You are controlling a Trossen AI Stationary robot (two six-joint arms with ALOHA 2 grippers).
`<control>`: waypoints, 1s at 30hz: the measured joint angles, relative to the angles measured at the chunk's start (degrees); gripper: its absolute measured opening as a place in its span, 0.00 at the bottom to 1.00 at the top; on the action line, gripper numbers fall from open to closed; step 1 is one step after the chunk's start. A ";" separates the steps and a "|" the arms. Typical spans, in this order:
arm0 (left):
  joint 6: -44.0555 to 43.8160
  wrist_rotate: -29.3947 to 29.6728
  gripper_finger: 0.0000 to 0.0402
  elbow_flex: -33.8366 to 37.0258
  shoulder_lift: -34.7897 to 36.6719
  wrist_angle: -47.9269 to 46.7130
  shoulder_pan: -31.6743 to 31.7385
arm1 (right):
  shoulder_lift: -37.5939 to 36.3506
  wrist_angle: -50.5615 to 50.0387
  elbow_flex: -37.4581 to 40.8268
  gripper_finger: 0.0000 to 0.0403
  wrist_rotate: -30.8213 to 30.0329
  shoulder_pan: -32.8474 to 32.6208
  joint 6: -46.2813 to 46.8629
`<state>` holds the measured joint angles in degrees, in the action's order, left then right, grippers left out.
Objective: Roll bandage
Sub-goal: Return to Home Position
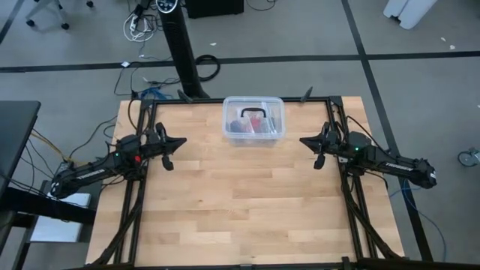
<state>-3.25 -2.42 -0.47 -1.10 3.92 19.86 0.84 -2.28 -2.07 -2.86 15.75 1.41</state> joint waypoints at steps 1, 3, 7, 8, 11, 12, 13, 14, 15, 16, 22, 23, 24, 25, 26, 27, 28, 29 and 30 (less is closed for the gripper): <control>0.00 0.02 0.00 0.00 0.00 0.11 0.00 | 0.00 0.00 0.00 0.01 -0.01 0.00 0.00; -0.01 0.00 0.00 0.00 0.00 0.12 0.00 | 0.00 0.00 0.00 0.01 -0.01 0.00 -0.02; -0.01 0.02 0.00 0.00 0.00 0.09 0.00 | 0.00 0.02 0.00 0.02 -0.01 0.00 -0.07; -0.01 0.02 0.00 0.00 0.00 0.08 0.00 | 0.00 0.02 0.00 0.02 -0.01 0.00 -0.07; -0.01 0.02 0.00 0.00 0.00 0.09 0.00 | 0.00 0.02 0.00 0.02 -0.01 0.00 -0.07; -0.01 0.02 0.00 0.00 0.00 0.09 0.00 | 0.00 0.02 0.00 0.02 -0.01 0.00 -0.07; -0.01 0.02 0.00 0.00 0.00 0.09 0.00 | 0.00 0.02 0.00 0.01 -0.01 0.00 -0.07; -0.01 0.02 0.00 0.00 0.00 0.07 0.00 | 0.00 0.02 0.00 0.01 -0.01 0.00 -0.07; -0.01 0.02 0.00 0.00 0.00 0.09 0.00 | 0.00 0.02 0.00 0.01 -0.01 0.00 -0.07; -0.01 0.02 0.00 0.00 0.00 0.08 0.00 | 0.00 0.02 0.00 0.01 -0.01 0.00 -0.07; -0.01 0.04 0.00 0.00 0.00 0.07 0.00 | 0.00 0.04 0.00 0.02 -0.01 0.00 -0.07; -0.01 0.04 0.00 0.00 0.00 0.07 0.00 | 0.00 0.02 0.00 0.02 -0.01 0.00 -0.07; -0.01 0.04 0.00 0.00 0.00 0.07 0.00 | 0.00 0.03 0.00 0.02 -0.02 0.00 -0.07; -0.01 0.04 0.00 0.00 0.00 0.07 0.00 | 0.00 0.03 0.00 0.02 -0.03 0.00 -0.07; -0.01 0.04 0.00 0.00 0.00 0.07 0.00 | 0.00 0.03 0.00 0.02 -0.03 0.00 -0.07; -0.01 0.04 0.00 0.00 0.00 0.07 0.00 | 0.00 0.03 0.00 0.02 -0.03 0.00 -0.07; -0.01 0.04 0.00 0.00 0.00 0.07 0.00 | 0.00 0.04 0.00 0.02 -0.03 0.00 -0.07; -0.01 0.04 0.00 0.00 0.00 0.07 0.00 | 0.00 0.04 0.00 0.02 -0.03 0.00 -0.07; -0.01 0.04 0.00 0.00 0.00 0.07 0.00 | 0.00 0.04 0.00 0.01 -0.03 0.00 -0.07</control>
<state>-3.27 -2.37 -0.47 -1.10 3.99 19.86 0.84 -2.24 -2.07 -2.90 15.75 1.34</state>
